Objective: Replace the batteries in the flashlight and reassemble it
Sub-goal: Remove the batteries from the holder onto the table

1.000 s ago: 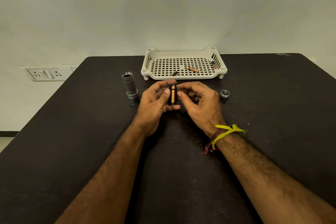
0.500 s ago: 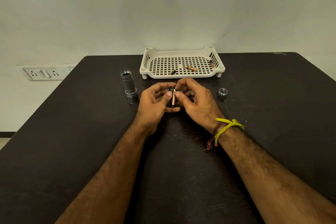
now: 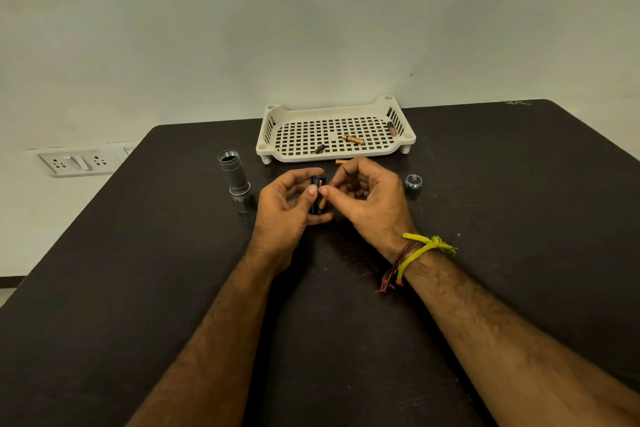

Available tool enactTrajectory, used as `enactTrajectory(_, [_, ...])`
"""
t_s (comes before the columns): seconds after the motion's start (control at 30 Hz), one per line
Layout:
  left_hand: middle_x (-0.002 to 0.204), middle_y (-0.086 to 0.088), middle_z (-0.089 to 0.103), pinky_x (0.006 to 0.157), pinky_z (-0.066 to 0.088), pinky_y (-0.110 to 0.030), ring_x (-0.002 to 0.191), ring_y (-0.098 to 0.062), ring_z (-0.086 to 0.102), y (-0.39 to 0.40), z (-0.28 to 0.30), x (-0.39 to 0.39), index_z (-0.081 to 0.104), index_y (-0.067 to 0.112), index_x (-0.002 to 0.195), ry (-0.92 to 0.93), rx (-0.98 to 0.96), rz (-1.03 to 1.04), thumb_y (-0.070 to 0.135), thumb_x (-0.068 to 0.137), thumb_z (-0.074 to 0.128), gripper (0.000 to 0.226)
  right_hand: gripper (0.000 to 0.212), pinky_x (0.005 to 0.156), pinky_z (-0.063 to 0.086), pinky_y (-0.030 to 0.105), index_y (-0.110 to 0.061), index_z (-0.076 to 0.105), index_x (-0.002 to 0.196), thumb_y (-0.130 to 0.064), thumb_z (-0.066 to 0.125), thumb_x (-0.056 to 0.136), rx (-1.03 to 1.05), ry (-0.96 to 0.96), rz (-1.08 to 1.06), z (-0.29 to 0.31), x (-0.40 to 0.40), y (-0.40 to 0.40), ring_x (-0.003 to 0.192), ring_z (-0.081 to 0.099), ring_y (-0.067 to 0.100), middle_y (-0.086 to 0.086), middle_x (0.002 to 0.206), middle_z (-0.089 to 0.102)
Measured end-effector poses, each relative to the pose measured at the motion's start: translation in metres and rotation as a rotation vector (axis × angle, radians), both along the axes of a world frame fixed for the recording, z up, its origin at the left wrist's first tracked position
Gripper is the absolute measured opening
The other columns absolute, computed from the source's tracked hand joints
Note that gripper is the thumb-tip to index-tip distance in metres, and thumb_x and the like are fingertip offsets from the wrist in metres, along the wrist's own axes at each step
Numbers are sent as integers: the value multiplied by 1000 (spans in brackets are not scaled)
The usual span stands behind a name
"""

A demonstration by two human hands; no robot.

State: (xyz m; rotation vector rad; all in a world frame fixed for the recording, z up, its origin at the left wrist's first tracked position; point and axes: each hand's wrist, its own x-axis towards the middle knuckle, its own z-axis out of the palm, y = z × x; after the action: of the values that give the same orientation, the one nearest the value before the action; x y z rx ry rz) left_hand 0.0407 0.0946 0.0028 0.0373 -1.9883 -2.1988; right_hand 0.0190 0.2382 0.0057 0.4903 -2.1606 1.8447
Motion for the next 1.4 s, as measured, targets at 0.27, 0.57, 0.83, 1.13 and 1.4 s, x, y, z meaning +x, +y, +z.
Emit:
enactTrajectory(0.27, [109,-18,65,66,62,-31,83,-22,72,0,-1,-6,59,7,122,4,106,199,6,100,54,23,25,61,64,32,-16,49,105,4,59,95,-86,33,-161,-4,-12,6,78,73,23,-2,96,59])
enactTrajectory(0.57, [106,-22,65,64,62,-32,79,-22,73,-2,-2,-6,59,6,125,28,82,78,5,100,53,25,23,82,57,42,-15,74,100,-4,77,81,500,218,-165,-12,-8,3,88,69,18,0,92,75])
enactTrajectory(0.83, [104,-18,67,51,57,-24,80,-21,72,-1,-2,-5,58,6,125,56,40,72,3,102,49,25,25,87,57,41,-9,74,109,-1,71,85,369,240,-239,-5,-6,2,95,68,21,5,105,74])
enactTrajectory(1.13, [104,-17,72,64,58,-25,85,-22,73,-7,-1,-4,60,4,124,114,184,-58,11,94,62,30,17,84,60,31,-12,75,100,-1,67,90,13,128,-194,-6,-1,-7,91,72,10,-1,96,76])
enactTrajectory(1.4, [95,-11,74,64,60,-25,84,-21,74,-12,1,-5,63,8,120,58,273,-147,6,96,56,25,18,86,59,29,-12,76,103,-4,71,88,21,106,-133,-6,0,-7,93,72,10,-1,98,76])
